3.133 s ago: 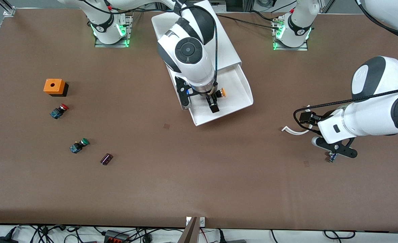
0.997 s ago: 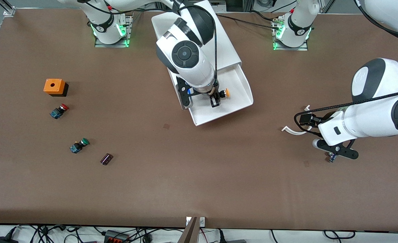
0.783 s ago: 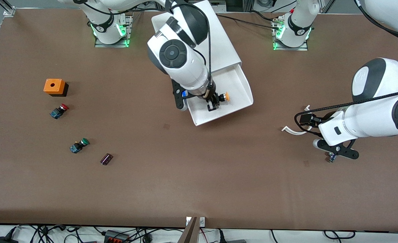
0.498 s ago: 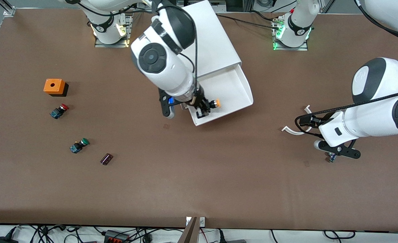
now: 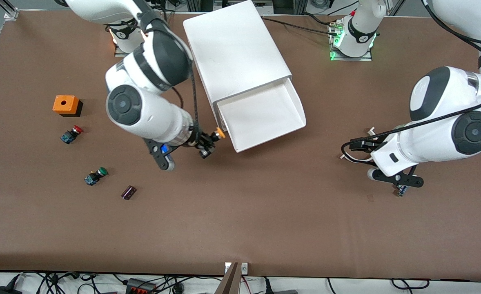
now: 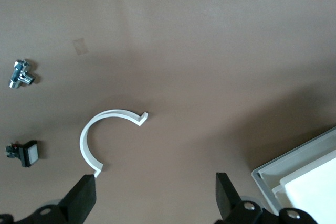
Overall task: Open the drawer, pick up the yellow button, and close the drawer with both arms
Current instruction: 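Lift the button out and carry it beside the cabinet with the right gripper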
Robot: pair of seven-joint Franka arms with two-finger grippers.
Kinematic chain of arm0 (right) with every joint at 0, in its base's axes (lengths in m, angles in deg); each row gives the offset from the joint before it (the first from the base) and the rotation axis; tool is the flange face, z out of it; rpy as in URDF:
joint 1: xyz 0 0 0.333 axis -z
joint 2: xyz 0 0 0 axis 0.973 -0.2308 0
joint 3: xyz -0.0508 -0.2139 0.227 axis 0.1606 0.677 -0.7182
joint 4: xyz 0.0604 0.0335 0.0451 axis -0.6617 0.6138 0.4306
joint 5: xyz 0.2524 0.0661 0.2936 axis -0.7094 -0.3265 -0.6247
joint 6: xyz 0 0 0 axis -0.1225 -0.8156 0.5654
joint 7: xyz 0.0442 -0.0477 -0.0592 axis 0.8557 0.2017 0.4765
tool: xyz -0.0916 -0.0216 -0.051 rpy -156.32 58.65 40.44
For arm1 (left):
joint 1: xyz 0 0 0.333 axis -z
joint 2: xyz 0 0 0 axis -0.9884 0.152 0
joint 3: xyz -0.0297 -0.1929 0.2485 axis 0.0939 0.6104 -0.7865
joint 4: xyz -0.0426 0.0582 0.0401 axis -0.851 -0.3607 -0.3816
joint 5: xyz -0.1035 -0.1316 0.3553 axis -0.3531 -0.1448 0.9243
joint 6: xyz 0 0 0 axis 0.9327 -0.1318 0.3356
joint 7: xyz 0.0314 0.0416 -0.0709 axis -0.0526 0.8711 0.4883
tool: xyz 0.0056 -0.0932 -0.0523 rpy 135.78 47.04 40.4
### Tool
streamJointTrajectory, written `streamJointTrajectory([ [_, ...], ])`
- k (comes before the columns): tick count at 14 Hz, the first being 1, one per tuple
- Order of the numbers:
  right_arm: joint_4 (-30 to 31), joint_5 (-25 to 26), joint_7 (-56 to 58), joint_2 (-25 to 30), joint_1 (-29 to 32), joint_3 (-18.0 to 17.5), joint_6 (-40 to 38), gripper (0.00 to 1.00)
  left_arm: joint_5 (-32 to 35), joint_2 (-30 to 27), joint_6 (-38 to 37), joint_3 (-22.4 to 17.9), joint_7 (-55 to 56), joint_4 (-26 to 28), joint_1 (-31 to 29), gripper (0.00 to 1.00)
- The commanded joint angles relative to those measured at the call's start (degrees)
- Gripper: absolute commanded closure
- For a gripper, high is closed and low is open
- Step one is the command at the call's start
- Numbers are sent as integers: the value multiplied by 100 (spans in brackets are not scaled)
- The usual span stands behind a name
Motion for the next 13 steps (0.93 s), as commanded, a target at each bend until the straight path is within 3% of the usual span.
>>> streamJointTrajectory([
  [1, 53, 158, 1292, 75, 380, -42, -407, 100, 88, 65, -72, 54, 633, -104, 41, 0],
  [6, 948, 1405, 3096, 320, 610, -50, -532, 100, 97, 223, 252, 54, 1574, -77, 445, 0],
  [9, 1397, 1406, 3843, 505, 820, -59, -304, 100, 97, 328, 613, 54, 2100, -51, 709, 0],
  [13, 2766, 1406, 5064, 1057, 1023, -50, 644, 100, 123, 469, 1210, 54, 2883, -25, 955, 0],
])
